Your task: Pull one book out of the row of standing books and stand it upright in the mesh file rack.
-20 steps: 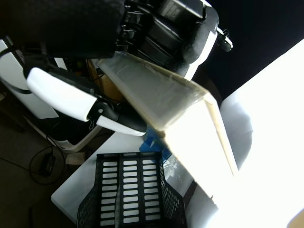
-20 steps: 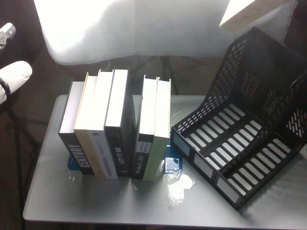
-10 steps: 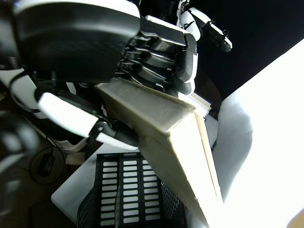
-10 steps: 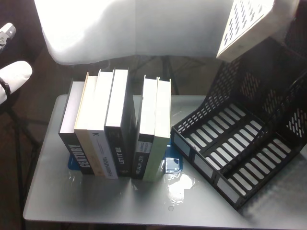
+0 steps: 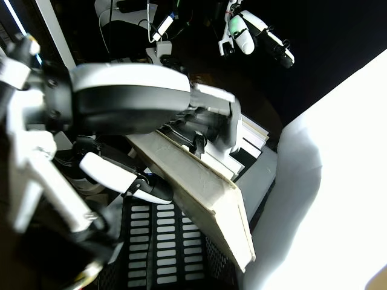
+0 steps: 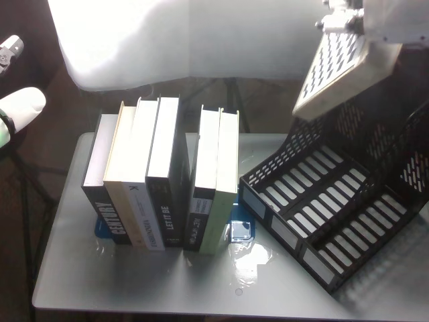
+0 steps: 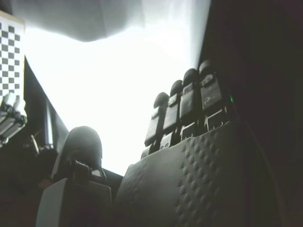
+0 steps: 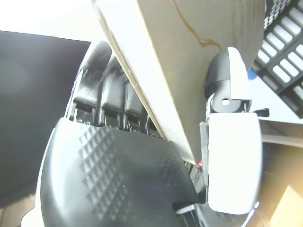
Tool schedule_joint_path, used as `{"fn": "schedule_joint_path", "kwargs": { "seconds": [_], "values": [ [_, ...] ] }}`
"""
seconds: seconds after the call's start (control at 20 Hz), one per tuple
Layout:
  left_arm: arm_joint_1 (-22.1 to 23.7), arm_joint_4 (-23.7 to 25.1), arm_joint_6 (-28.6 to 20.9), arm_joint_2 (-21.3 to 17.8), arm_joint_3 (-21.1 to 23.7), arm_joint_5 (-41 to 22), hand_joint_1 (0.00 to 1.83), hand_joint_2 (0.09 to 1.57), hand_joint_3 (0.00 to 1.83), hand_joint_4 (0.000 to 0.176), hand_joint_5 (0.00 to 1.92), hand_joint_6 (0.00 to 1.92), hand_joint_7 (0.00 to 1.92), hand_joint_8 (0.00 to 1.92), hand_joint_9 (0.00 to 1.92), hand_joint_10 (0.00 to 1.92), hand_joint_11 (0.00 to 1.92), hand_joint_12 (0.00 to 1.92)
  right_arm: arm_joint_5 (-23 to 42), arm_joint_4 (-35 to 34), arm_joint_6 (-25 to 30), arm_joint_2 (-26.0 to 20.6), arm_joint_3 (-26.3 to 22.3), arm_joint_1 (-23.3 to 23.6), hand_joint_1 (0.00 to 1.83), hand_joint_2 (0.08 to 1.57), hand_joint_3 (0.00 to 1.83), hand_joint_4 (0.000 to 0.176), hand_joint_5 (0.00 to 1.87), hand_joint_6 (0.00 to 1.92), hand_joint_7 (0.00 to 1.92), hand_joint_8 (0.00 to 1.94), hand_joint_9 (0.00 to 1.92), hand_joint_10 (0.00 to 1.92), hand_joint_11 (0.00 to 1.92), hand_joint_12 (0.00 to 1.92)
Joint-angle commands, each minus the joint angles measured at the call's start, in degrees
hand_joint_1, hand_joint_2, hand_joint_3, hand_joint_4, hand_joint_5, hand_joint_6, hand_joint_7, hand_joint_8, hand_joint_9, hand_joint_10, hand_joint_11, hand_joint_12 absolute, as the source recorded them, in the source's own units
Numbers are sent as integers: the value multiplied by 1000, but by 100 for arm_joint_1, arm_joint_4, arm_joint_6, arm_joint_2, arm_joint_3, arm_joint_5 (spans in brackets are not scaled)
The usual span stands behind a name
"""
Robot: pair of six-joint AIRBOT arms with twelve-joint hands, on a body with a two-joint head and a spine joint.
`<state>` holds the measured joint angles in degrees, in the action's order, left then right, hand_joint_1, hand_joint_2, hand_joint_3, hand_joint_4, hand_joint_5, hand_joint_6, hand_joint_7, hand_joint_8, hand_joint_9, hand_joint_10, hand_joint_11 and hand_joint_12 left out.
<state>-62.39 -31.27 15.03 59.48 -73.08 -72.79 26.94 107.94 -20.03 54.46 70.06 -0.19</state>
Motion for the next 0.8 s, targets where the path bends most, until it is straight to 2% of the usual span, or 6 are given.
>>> {"fn": "schedule_joint_path", "kwargs": {
  "seconds": [0.0,0.05,0.25,0.5,0.55,0.75],
  "values": [
    [22,-52,-32,-43,-33,-704,99,1317,0,62,0,0,0,0,0,0,0,0,-204,-254,-86,-7,64,4,1177,1227,0,0,709,1356,883,1293,1006,1290,882,1642],
    [20,-53,-32,-36,-34,-694,97,1313,0,81,0,0,0,0,0,0,0,0,-212,-314,-86,34,113,-66,1189,1213,0,0,757,1271,895,1301,962,1335,798,1708],
    [6,-53,-32,-27,-35,-655,103,1305,0,85,3,1,0,0,0,0,0,0,-217,-458,-86,221,296,-348,1174,1220,0,0,743,1319,859,1313,855,1335,682,1729],
    [3,-53,-32,7,-42,-628,125,1323,1,48,0,0,0,0,0,0,0,0,-189,-224,-86,353,435,-543,1168,1239,2,0,802,1400,719,1313,604,1214,303,1714],
    [3,-53,-32,14,-41,-629,139,1320,0,48,0,0,0,0,0,0,0,0,-155,-74,-86,386,470,-572,1302,1224,1,0,783,1376,771,1259,651,1442,354,1706],
    [2,-54,-32,32,-44,-607,159,1314,0,47,1,0,0,0,0,0,0,0,-80,318,-86,536,638,-662,1456,1184,3,0,732,1307,863,1140,820,1317,566,1718]
  ]
}}
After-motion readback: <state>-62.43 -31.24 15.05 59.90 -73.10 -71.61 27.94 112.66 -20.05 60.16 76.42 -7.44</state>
